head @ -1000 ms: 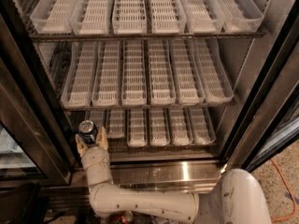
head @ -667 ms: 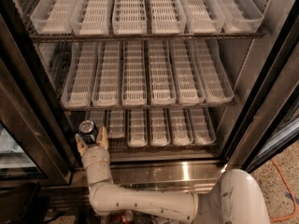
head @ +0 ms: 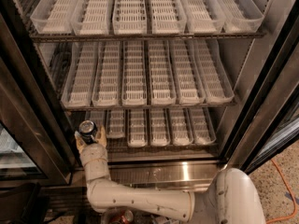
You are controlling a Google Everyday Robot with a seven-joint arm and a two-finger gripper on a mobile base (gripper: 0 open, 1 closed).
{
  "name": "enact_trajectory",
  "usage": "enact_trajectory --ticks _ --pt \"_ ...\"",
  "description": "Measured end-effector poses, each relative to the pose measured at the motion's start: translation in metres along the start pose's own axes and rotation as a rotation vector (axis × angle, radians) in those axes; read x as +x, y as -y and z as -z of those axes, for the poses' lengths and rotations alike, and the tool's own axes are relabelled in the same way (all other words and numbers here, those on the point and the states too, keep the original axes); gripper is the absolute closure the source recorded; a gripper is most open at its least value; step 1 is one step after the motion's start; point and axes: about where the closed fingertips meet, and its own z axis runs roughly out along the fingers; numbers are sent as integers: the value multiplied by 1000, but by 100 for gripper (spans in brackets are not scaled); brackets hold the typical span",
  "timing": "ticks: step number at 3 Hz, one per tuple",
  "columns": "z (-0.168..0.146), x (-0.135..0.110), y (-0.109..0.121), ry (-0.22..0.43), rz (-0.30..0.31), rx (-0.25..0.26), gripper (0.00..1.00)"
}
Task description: Pick pepsi can from bottom shelf of fridge
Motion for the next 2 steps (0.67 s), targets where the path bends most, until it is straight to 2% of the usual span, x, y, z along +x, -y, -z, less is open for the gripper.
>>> enact_trajectory --ticks 1,2 --pt "-1 3 -2 -3 -8 -19 47" --pt "2 5 -3 -8 -28 -69 70"
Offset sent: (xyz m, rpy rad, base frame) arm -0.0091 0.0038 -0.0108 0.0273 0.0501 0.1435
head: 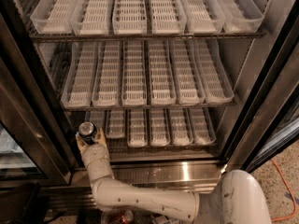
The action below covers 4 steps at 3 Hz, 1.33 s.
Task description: Pick pepsi can from bottom shelf of fridge
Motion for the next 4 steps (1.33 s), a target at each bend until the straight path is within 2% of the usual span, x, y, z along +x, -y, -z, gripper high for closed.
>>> enact_trajectory --ticks 1,2,4 --pt "0 0 0 0 0 0 93" --pt "0 0 0 0 0 0 100" --pt "-4 -13 -8 18 -55 -27 100"
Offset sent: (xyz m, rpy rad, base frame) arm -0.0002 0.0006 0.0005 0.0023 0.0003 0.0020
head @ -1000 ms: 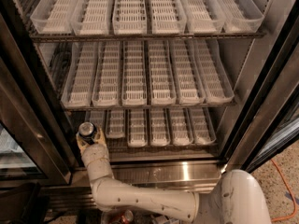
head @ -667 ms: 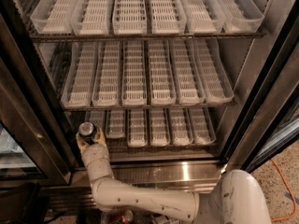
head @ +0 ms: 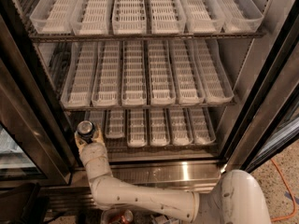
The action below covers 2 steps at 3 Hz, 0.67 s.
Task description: Pick pepsi can from bottom shelf of fridge
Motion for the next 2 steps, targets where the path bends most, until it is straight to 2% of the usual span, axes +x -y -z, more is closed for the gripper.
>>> enact_trajectory --ticks 1,2 --pt "-2 -8 -2 12 -24 -4 100" --pt "-2 -26 -1 44 -28 -13 100"
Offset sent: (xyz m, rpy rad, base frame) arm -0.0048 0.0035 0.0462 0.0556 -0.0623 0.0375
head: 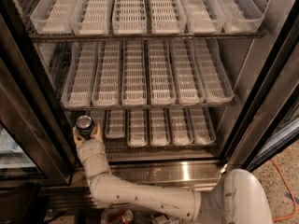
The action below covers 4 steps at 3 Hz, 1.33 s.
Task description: Pick pepsi can from bottom shelf of fridge
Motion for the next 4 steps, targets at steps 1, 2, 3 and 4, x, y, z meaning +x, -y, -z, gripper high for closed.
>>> enact_trajectory --ticks 1,2,3,4 --pt "2 -28 8 35 4 4 100" --pt "9 -27 12 32 8 5 100" --pt "30 -35 29 48 14 21 100" --pt "57 -40 48 51 27 44 100"
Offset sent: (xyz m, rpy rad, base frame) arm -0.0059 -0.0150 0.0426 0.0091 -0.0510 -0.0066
